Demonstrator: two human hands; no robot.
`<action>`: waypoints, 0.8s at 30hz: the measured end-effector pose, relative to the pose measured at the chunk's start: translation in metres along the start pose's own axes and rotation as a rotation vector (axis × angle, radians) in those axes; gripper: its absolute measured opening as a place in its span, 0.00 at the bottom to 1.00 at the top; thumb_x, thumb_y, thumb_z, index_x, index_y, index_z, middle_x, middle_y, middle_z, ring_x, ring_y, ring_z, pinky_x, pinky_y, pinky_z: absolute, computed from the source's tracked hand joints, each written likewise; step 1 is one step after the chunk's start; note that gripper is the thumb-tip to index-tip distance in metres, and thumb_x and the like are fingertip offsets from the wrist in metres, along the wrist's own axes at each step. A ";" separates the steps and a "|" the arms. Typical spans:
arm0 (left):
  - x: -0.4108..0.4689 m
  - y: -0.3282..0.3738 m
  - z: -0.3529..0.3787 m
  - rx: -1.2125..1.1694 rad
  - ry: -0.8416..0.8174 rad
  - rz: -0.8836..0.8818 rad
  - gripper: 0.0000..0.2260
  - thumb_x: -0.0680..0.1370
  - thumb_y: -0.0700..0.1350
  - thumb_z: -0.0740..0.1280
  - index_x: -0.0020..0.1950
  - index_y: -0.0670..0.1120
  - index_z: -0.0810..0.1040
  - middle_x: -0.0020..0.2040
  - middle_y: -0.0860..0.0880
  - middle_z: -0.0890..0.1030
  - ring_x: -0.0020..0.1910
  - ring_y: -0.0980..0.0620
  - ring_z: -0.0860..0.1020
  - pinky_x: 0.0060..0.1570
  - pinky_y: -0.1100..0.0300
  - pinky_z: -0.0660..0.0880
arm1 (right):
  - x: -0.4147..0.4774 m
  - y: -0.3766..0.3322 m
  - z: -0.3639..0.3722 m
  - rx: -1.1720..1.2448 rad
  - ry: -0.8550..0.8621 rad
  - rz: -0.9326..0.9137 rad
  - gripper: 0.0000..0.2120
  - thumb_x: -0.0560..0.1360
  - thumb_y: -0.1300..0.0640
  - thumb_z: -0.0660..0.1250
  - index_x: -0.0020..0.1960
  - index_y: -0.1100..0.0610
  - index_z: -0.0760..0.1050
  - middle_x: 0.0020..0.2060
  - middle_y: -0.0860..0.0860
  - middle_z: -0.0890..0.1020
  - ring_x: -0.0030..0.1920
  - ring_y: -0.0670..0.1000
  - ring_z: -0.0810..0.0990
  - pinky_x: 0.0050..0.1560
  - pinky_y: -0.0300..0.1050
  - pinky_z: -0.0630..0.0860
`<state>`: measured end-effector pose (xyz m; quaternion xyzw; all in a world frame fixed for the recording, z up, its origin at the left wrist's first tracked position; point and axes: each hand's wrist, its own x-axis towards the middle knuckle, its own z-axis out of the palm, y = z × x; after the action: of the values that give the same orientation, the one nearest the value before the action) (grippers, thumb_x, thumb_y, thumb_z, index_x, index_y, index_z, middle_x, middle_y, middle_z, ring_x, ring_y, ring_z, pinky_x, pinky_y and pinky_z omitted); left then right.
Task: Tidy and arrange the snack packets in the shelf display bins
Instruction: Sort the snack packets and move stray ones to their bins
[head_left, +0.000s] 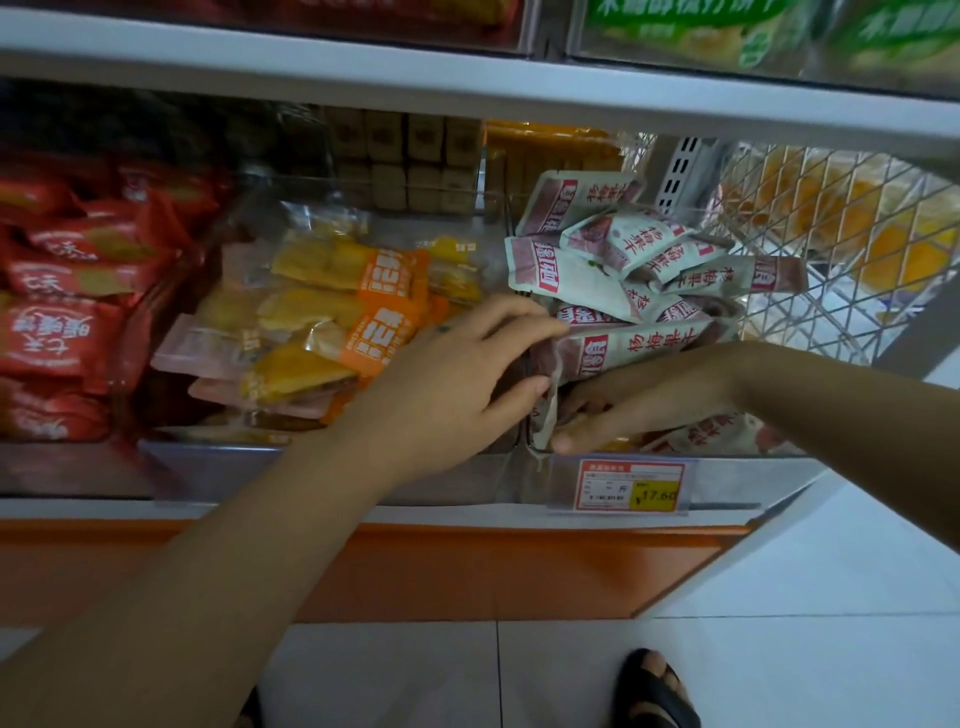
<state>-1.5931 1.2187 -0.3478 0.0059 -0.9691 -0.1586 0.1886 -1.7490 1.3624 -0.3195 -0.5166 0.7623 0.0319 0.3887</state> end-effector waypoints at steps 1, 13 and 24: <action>0.000 0.000 0.000 0.011 0.001 0.003 0.21 0.79 0.55 0.54 0.72 0.56 0.63 0.70 0.55 0.63 0.66 0.53 0.67 0.61 0.51 0.70 | -0.002 -0.003 -0.001 -0.005 -0.010 -0.017 0.19 0.78 0.46 0.60 0.67 0.51 0.71 0.63 0.44 0.75 0.58 0.43 0.72 0.60 0.38 0.67; 0.005 0.006 -0.001 0.076 -0.023 0.089 0.14 0.76 0.51 0.52 0.51 0.53 0.77 0.62 0.57 0.75 0.69 0.58 0.58 0.71 0.52 0.46 | -0.021 0.003 -0.003 -0.204 0.307 -0.116 0.11 0.79 0.57 0.60 0.55 0.51 0.80 0.37 0.34 0.73 0.37 0.30 0.71 0.41 0.28 0.65; 0.008 0.017 -0.002 -0.024 0.110 0.021 0.16 0.78 0.51 0.59 0.65 0.53 0.70 0.66 0.54 0.70 0.65 0.58 0.65 0.66 0.57 0.61 | -0.049 -0.005 0.002 0.207 1.013 -0.012 0.13 0.80 0.52 0.58 0.61 0.46 0.76 0.47 0.41 0.79 0.45 0.43 0.77 0.47 0.39 0.75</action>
<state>-1.5987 1.2332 -0.3377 0.0022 -0.9554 -0.1674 0.2434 -1.7361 1.3986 -0.2883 -0.4304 0.8512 -0.2999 0.0200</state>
